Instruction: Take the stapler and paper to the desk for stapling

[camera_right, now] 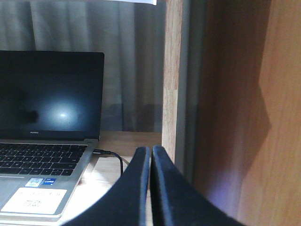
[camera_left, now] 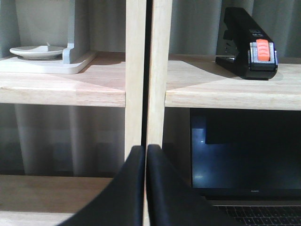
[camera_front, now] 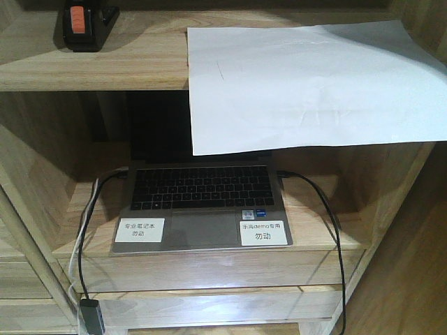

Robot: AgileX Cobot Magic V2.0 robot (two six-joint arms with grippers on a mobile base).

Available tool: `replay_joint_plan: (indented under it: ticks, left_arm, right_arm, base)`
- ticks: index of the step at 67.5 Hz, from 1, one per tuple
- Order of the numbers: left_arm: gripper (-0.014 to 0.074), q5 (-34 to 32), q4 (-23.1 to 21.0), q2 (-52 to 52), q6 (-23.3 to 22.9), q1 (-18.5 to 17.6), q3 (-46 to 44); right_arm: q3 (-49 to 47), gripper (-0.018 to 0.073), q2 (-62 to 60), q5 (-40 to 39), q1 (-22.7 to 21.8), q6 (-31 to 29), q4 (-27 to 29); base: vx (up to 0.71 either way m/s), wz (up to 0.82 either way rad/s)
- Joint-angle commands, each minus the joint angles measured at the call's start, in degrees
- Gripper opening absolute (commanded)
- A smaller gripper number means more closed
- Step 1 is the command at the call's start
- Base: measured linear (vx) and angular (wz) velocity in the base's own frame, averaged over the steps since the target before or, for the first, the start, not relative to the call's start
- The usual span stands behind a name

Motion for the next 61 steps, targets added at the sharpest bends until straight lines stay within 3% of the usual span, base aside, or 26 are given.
replay_joint_plan:
  ticks: [1, 8, 25, 32, 61]
  left_arm:
    - [0.0024, -4.1, 0.0, 0.7, -0.4, 0.0, -1.8]
    - [0.0084, -4.1, 0.0, 0.7, -0.4, 0.0, -1.8]
    - [0.0358, -4.1, 0.0, 0.7, -0.4, 0.0, -1.8]
    - [0.0426, -4.2, 0.0, 0.7, -0.4, 0.0, -1.8]
    - [0.0432, -4.4, -1.0, 0.8, 1.0, -0.7, -1.8]
  right_arm:
    - [1.3, -0.0009, -0.6, -3.8, -0.3, -0.1, -0.6]
    - [1.3, -0.0009, -0.6, -3.8, -0.3, -0.1, -0.6]
    - [1.3, -0.0009, -0.6, -3.8, -0.3, -0.1, -0.6]
    - [1.3, -0.0009, -0.6, -3.8, -0.3, -0.1, -0.6]
    - [1.3, -0.0009, -0.6, -3.8, -0.3, -0.1, -0.6]
  base:
    - [0.00, 0.00]
    - [0.00, 0.00]
    - [0.00, 0.00]
    - [0.00, 0.00]
    - [0.00, 0.00]
